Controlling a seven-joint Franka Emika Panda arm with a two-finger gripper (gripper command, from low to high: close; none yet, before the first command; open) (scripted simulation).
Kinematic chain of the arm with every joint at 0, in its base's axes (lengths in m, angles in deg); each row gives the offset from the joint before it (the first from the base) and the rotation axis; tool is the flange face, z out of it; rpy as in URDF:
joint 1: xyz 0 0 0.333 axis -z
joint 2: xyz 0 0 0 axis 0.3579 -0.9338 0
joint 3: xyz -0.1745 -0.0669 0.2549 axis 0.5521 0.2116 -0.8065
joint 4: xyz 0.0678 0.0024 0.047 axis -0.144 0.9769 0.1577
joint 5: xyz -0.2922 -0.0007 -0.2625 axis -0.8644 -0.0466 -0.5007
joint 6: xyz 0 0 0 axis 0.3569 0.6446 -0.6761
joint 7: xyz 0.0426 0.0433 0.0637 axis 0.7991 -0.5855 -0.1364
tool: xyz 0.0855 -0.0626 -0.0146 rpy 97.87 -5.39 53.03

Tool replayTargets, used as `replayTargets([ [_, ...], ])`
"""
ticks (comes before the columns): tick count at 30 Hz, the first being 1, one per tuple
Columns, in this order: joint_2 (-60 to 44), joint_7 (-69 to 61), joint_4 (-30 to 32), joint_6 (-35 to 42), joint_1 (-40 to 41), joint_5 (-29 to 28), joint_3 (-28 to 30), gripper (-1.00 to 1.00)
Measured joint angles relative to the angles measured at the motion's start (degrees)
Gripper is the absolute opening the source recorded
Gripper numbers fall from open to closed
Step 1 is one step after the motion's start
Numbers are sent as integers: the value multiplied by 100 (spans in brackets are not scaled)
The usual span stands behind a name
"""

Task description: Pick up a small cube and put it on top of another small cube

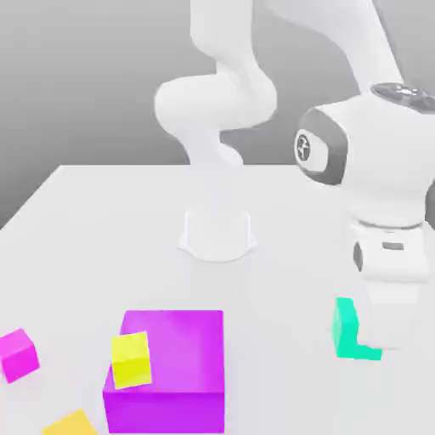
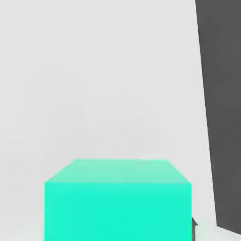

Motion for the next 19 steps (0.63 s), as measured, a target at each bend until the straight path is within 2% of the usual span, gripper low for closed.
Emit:
replayTargets([
  [6, 543, -1277, -89, 711, 1448, 46, 746, -100],
  [12, -93, -1731, 94, -56, 1537, 359, 797, -100],
  [13, -168, -1750, 115, -151, 1543, 383, 798, 100],
  [19, -206, -1759, 126, -205, 1545, 393, 799, 100],
])
